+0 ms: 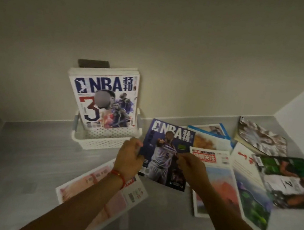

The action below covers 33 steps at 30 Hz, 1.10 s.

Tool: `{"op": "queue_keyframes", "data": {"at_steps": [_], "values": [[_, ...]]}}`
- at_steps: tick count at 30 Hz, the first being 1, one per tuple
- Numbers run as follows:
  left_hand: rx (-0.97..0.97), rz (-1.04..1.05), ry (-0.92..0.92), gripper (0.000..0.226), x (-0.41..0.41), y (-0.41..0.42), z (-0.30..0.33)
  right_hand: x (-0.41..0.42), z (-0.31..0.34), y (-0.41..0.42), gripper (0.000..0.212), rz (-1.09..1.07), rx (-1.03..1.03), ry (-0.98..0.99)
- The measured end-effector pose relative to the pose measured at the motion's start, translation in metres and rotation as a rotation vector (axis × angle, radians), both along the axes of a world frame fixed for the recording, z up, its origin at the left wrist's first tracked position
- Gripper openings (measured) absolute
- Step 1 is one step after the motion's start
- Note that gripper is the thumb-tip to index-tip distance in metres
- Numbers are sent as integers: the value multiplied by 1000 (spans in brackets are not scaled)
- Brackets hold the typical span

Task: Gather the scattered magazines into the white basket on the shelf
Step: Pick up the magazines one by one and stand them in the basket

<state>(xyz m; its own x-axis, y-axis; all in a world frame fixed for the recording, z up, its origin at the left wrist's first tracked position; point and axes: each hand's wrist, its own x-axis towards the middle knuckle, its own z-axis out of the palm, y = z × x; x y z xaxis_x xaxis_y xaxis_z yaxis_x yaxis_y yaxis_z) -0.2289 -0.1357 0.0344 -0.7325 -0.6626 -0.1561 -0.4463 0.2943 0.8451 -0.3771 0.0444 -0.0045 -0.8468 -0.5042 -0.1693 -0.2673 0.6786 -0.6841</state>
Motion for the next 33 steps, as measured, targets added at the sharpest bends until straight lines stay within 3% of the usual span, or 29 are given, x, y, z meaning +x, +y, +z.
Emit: {"op": "queue_keyframes", "data": {"at_steps": [4,6,9,13,16,19,24,28,33], "values": [[-31,-269,-90,31,-20,56,-17,-29,-10,82,15,-157,80,-29],[-82,-295,-150,30,-32,70,-28,-45,-17,113,14,-174,125,-34],[-127,-273,-276,32,-51,75,-45,-61,-23,137,22,-110,136,-39],[-392,-89,-529,49,-63,52,-68,-65,-29,140,29,86,78,-96],[-275,72,-617,56,-67,43,-79,-59,-40,128,29,223,88,-94],[-305,95,-673,59,-78,47,-88,-56,-46,105,30,302,10,-168],[-206,239,-682,58,-88,35,-90,-59,-54,86,37,346,-10,-187],[-77,234,-431,32,-86,34,-81,-63,-60,84,32,293,-5,-190],[-215,173,-199,25,-80,61,-48,-58,-55,79,31,188,-14,-277]]}}
